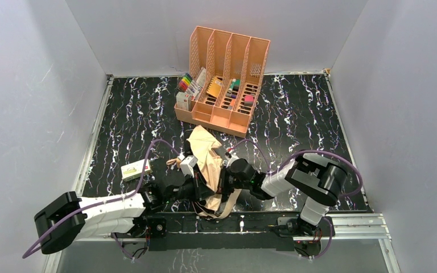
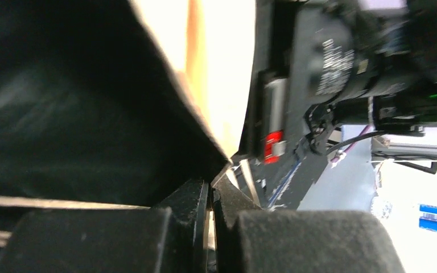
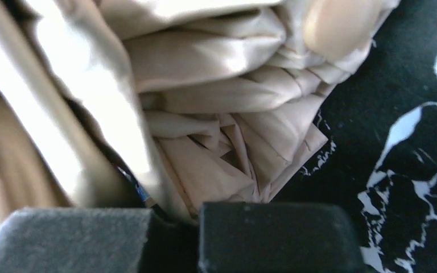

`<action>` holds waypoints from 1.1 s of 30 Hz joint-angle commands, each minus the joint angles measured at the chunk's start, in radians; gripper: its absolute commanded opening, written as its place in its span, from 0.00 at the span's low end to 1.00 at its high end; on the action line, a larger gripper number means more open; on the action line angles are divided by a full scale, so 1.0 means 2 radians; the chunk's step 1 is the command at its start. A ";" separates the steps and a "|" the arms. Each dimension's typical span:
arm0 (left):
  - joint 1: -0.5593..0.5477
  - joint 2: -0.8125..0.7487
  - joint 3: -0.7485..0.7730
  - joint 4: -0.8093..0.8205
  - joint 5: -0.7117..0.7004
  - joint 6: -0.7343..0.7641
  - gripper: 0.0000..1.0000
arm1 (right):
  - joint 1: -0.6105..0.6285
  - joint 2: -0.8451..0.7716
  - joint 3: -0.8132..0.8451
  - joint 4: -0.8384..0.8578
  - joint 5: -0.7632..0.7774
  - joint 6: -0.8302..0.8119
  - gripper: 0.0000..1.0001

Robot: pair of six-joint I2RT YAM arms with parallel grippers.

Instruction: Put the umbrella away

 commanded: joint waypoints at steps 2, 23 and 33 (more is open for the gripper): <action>-0.016 -0.008 -0.049 0.024 -0.015 -0.019 0.00 | 0.005 -0.039 -0.017 -0.049 0.039 -0.006 0.00; -0.036 0.046 -0.073 0.027 -0.049 -0.028 0.43 | 0.005 -0.325 0.022 -0.301 0.174 -0.144 0.11; -0.039 0.060 -0.062 0.018 -0.043 -0.019 0.11 | 0.005 -0.208 0.056 -0.147 -0.021 -0.187 0.00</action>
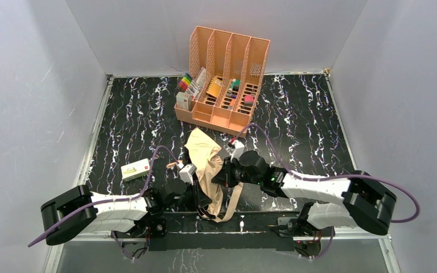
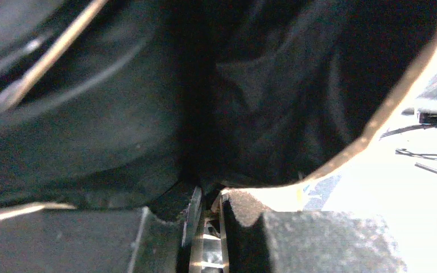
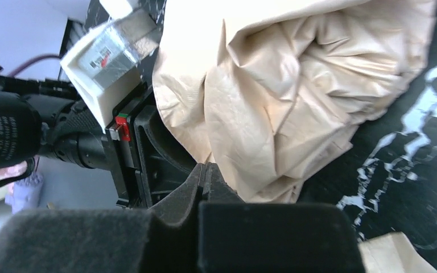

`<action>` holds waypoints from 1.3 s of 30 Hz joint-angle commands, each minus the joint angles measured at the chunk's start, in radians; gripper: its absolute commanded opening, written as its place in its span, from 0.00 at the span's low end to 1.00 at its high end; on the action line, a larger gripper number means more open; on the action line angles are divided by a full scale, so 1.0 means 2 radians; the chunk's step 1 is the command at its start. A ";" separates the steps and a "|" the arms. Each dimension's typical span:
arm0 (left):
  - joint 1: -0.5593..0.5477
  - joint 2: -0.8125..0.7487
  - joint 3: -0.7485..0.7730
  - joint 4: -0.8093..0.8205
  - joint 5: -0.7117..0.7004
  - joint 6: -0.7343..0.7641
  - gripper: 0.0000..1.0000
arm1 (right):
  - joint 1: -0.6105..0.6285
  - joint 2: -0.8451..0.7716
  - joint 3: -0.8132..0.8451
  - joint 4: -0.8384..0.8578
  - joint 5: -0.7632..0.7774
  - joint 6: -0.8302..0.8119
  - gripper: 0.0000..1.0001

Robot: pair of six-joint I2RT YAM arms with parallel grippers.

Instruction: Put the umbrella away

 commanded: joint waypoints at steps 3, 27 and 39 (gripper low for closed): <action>-0.007 0.013 0.004 -0.045 -0.012 0.016 0.13 | 0.002 0.085 0.033 0.128 -0.100 -0.017 0.00; -0.013 -0.214 0.158 -0.407 -0.197 0.033 0.77 | 0.002 0.244 -0.033 0.079 0.055 0.095 0.00; 0.271 -0.022 0.371 -0.422 -0.003 0.185 0.88 | 0.002 0.244 -0.024 0.066 0.051 0.088 0.00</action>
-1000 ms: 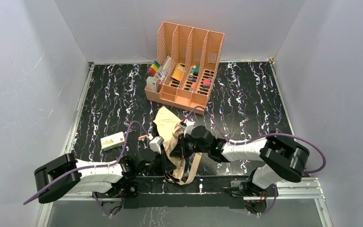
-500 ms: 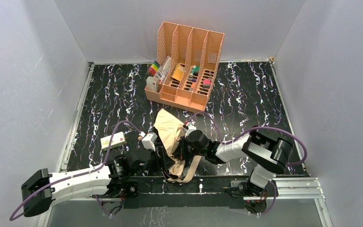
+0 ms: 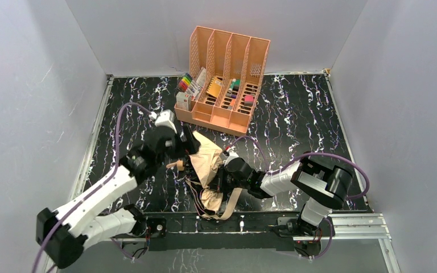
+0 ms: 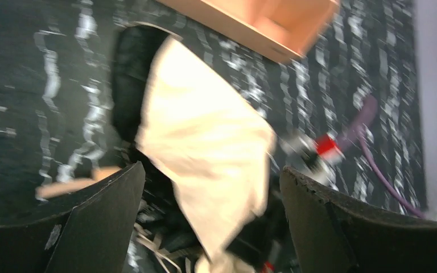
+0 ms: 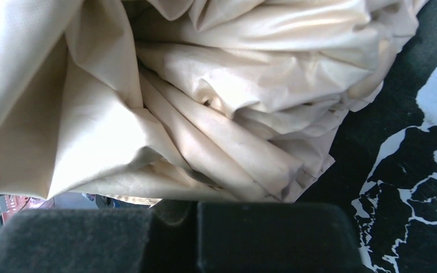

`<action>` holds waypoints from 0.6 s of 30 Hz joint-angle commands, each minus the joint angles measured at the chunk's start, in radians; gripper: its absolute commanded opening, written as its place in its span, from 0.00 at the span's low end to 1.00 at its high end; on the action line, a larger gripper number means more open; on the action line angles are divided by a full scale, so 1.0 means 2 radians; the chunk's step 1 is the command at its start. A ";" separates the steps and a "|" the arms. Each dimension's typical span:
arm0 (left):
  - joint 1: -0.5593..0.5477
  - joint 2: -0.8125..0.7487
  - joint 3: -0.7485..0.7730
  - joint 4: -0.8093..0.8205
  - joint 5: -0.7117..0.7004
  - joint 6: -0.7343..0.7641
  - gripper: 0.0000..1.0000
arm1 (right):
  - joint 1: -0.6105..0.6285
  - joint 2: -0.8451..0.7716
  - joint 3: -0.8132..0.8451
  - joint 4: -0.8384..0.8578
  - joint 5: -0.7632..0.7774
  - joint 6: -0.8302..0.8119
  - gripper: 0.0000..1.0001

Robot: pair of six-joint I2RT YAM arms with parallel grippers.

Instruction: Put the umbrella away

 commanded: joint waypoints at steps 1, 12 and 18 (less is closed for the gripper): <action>0.139 0.068 0.030 0.005 0.144 0.067 0.88 | -0.005 0.021 -0.012 -0.097 0.049 -0.026 0.00; 0.235 0.227 0.049 0.160 0.387 0.076 0.83 | -0.005 0.027 -0.004 -0.096 0.034 -0.035 0.00; 0.239 0.275 0.056 0.168 0.395 0.082 0.79 | -0.005 0.028 -0.001 -0.096 0.031 -0.038 0.00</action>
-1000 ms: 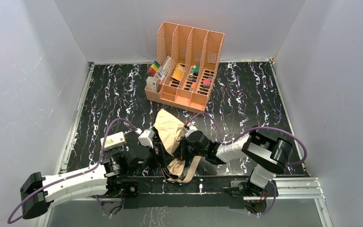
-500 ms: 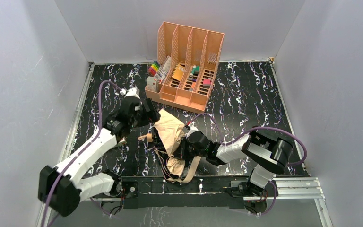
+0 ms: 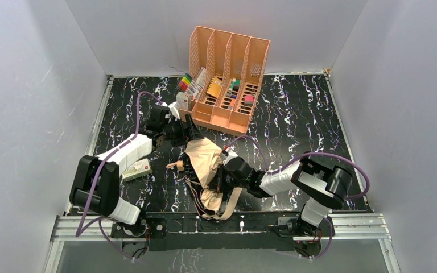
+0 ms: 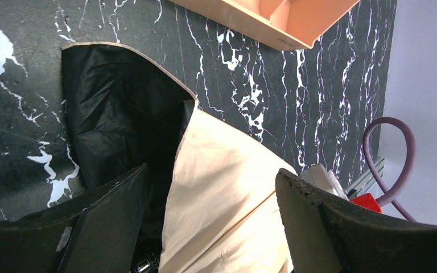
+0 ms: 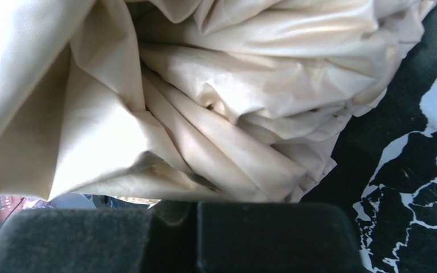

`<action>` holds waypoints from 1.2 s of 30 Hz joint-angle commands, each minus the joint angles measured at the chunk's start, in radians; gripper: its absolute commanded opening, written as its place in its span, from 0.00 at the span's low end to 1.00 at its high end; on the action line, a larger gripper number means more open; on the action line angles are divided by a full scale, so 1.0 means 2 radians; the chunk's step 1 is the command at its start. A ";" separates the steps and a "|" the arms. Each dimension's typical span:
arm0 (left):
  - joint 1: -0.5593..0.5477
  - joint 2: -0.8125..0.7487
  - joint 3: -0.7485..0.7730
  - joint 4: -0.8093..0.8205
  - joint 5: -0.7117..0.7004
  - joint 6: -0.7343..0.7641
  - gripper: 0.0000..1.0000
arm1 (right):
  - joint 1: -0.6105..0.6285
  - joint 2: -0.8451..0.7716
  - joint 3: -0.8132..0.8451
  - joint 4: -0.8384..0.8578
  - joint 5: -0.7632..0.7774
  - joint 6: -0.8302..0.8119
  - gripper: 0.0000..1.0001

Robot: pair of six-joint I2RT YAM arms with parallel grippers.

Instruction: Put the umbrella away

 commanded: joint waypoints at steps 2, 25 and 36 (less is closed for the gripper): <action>0.005 0.024 0.025 0.030 0.059 0.016 0.74 | -0.004 0.028 -0.007 -0.086 0.034 -0.030 0.00; 0.019 0.132 0.143 -0.033 0.135 0.092 0.14 | -0.004 0.030 -0.010 -0.082 0.031 -0.026 0.00; 0.020 0.054 0.211 -0.040 0.128 0.051 0.00 | -0.004 0.043 -0.006 -0.079 0.031 -0.020 0.00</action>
